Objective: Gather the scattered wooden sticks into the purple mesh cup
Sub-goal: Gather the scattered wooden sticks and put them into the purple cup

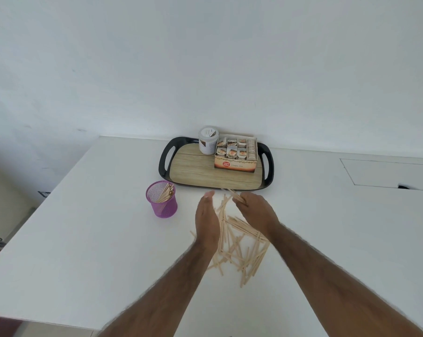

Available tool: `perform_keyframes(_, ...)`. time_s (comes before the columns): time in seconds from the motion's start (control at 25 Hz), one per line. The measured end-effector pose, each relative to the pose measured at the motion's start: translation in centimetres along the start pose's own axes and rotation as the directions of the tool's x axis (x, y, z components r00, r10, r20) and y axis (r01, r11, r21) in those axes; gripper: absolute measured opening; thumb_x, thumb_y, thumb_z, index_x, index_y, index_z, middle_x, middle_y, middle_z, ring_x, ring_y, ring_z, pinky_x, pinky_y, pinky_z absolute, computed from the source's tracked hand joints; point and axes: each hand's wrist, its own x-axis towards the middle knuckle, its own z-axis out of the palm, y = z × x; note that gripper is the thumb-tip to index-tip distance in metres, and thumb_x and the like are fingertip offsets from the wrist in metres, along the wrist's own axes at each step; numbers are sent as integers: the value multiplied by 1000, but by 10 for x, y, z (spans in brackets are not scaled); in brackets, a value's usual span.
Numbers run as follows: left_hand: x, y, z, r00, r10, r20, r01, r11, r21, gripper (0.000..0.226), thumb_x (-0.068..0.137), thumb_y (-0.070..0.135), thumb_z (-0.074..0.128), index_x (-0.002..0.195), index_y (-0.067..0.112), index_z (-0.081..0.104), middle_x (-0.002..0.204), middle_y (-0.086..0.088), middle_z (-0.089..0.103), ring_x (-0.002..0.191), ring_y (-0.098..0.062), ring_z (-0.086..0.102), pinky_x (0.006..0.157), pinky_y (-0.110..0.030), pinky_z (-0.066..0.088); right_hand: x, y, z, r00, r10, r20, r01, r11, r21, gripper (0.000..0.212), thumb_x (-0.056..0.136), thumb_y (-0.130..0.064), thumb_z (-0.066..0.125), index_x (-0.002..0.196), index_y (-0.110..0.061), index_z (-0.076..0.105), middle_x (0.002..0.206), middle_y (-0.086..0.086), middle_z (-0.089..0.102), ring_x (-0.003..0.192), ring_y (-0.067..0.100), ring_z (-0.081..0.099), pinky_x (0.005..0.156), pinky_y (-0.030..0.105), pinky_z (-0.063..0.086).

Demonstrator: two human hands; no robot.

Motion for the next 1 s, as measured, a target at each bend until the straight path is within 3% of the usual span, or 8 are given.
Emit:
perform_keyframes(0.12, 5, 0, 4, 956, -275, 97, 292, 899, -327, 62, 110, 50, 24, 137, 6, 59, 143, -10, 59, 136, -26, 50, 118, -40, 35, 5, -24, -20, 998, 49, -40, -24, 876, 481, 47, 102, -42, 55, 64, -17, 43, 53, -9, 41, 48, 9, 34, 51, 29, 31)
perform_keyframes(0.2, 1, 0, 9, 899, -361, 246, 435, 793, -426, 71, 108, 56, 22, 130, 2, 63, 134, -17, 65, 127, -31, 59, 113, -44, 41, 6, -46, -33, 995, 77, -65, -1, 653, 757, 52, 101, -44, 57, 62, -14, 41, 50, -4, 32, 43, 12, 26, 45, 27, 24)
perform_keyframes(0.32, -2, 3, 20, 872, -349, 345, 490, 648, -583, 73, 107, 59, 27, 118, -1, 67, 127, -19, 70, 116, -30, 68, 103, -42, 49, 6, -72, -47, 990, 132, -51, 11, 284, 959, 54, 99, -44, 63, 58, -22, 36, 50, 0, 25, 38, 13, 20, 38, 22, 22)
perform_keyframes(0.4, 3, 8, 25, 868, -330, 372, 497, 582, -644, 73, 106, 59, 29, 116, -1, 67, 124, -19, 71, 112, -28, 70, 96, -40, 53, 5, -83, -50, 987, 155, -34, 8, 162, 987, 51, 97, -44, 64, 61, -22, 36, 51, 0, 24, 39, 11, 20, 37, 20, 20)
perform_keyframes(0.52, 12, 11, 21, 863, -349, 366, 506, 604, -616, 77, 106, 61, 24, 113, -1, 69, 117, -18, 75, 108, -29, 71, 90, -43, 54, 5, -91, -54, 982, 185, -34, 10, 126, 992, 52, 99, -44, 62, 61, -24, 33, 51, -3, 25, 42, 11, 17, 39, 21, 15)
perform_keyframes(0.6, 13, 5, 14, 851, -380, 362, 525, 618, -586, 80, 105, 62, 21, 116, -1, 69, 119, -19, 74, 111, -33, 70, 101, -49, 51, 8, -93, -60, 976, 211, -55, 33, 110, 993, 55, 99, -45, 62, 60, -23, 31, 50, -3, 24, 41, 11, 17, 40, 22, 14)
perform_keyframes(0.92, 17, 25, 21, 876, -276, 395, 482, 483, -731, 77, 105, 60, 27, 123, -4, 67, 124, -23, 71, 114, -32, 70, 108, -45, 49, 9, -92, -39, 961, 271, -61, 54, 34, 998, 43, 92, -40, 74, 62, -20, 51, 49, 1, 32, 36, 11, 27, 38, 20, 25)
perform_keyframes(1.0, 19, 36, 23, 878, -254, 405, 478, 488, -731, 78, 106, 57, 25, 111, -2, 76, 104, -19, 77, 97, -26, 76, 97, -38, 56, 5, -94, -28, 956, 292, -39, 23, 60, 998, 40, 88, -36, 79, 61, -19, 55, 48, 3, 33, 36, 13, 29, 42, 23, 29)
